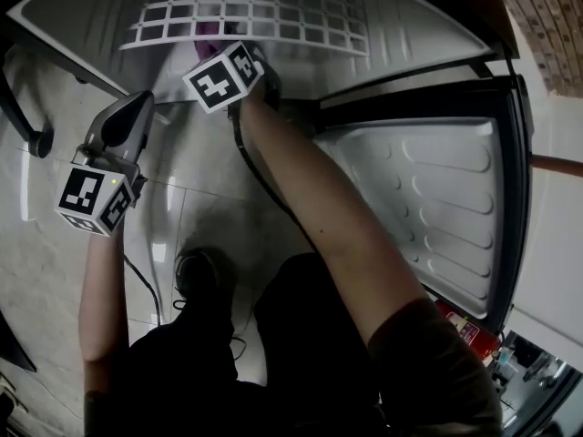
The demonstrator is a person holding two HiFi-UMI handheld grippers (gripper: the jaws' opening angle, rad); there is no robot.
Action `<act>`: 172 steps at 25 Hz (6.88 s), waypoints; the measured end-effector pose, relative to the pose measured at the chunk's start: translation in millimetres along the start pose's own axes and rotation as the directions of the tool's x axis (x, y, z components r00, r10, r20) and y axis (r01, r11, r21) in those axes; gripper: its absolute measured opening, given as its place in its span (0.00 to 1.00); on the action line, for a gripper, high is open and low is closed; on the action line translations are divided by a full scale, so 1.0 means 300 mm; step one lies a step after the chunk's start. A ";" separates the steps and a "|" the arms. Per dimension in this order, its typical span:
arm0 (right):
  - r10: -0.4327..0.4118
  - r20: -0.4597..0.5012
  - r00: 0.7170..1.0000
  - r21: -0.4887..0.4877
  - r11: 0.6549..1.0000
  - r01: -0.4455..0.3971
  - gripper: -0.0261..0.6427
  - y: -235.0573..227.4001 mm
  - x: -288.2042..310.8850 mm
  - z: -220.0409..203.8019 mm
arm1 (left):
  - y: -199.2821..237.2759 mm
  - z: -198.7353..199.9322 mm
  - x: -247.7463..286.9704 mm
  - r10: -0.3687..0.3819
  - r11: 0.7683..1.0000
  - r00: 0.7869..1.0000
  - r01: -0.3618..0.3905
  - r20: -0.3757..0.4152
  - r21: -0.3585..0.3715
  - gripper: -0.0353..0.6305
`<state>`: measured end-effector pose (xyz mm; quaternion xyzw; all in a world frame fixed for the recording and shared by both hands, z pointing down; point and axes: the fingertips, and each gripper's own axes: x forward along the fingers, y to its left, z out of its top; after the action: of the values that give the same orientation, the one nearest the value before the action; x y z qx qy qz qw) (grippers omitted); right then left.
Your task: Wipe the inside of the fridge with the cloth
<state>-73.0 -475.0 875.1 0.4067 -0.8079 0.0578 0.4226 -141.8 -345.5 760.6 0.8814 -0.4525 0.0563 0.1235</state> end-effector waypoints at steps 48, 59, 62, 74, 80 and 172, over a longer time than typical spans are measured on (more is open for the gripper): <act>-0.259 -0.067 0.964 0.428 0.865 0.262 0.15 -0.200 -0.175 -0.260 | -0.157 -0.107 0.085 -0.108 0.992 0.993 0.104 -0.052 -0.073 0.08; -0.086 0.048 0.995 0.431 0.901 0.057 0.15 0.065 -0.392 -0.163 | -0.156 0.081 -0.113 0.021 0.989 0.998 -0.029 -0.060 -0.142 0.08; -0.040 0.072 0.997 0.427 0.904 0.006 0.15 0.110 -0.499 -0.152 | -0.204 0.168 -0.176 0.025 0.990 0.996 -0.037 -0.089 -0.135 0.08; 0.087 0.076 0.993 0.555 0.824 -0.115 0.15 0.106 -1.208 -0.004 | -0.551 0.616 -0.409 -0.009 0.982 0.984 -0.025 -0.176 -0.190 0.08; 0.047 0.158 0.986 0.610 0.781 -0.135 0.15 -0.073 -1.582 0.154 | -0.659 0.942 -0.499 0.012 0.988 0.990 -0.034 -0.144 -0.153 0.08; 0.096 0.318 0.943 0.551 0.791 -0.266 0.15 0.971 -3.837 -0.463 | -2.466 1.292 -2.288 -0.143 0.979 0.989 0.146 0.030 -0.145 0.08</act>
<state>168.8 478.8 196.3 0.4410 -0.8360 0.2883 0.1531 52.9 502.7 119.1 0.9010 -0.3913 0.0048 0.1874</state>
